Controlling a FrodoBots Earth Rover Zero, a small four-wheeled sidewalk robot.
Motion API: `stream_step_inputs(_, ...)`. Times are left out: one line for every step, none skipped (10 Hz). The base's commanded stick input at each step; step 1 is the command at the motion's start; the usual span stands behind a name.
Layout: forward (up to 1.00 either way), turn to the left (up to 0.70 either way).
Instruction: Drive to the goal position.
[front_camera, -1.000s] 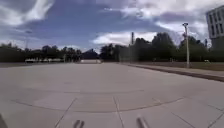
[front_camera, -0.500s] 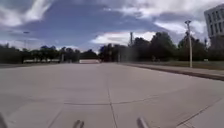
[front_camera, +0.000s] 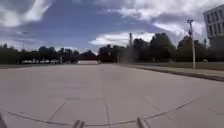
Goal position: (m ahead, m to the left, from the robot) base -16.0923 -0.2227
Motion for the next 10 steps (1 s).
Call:
stream_step_inputs(1.0,0.0)
stream_step_inputs(1.0,0.0)
stream_step_inputs(1.0,0.0)
stream_step_inputs(1.0,0.0)
stream_step_inputs(1.0,0.0)
stream_step_inputs(1.0,0.0)
stream_step_inputs(1.0,0.0)
stream_step_inputs(1.0,0.0)
stream_step_inputs(1.0,0.0)
stream_step_inputs(1.0,0.0)
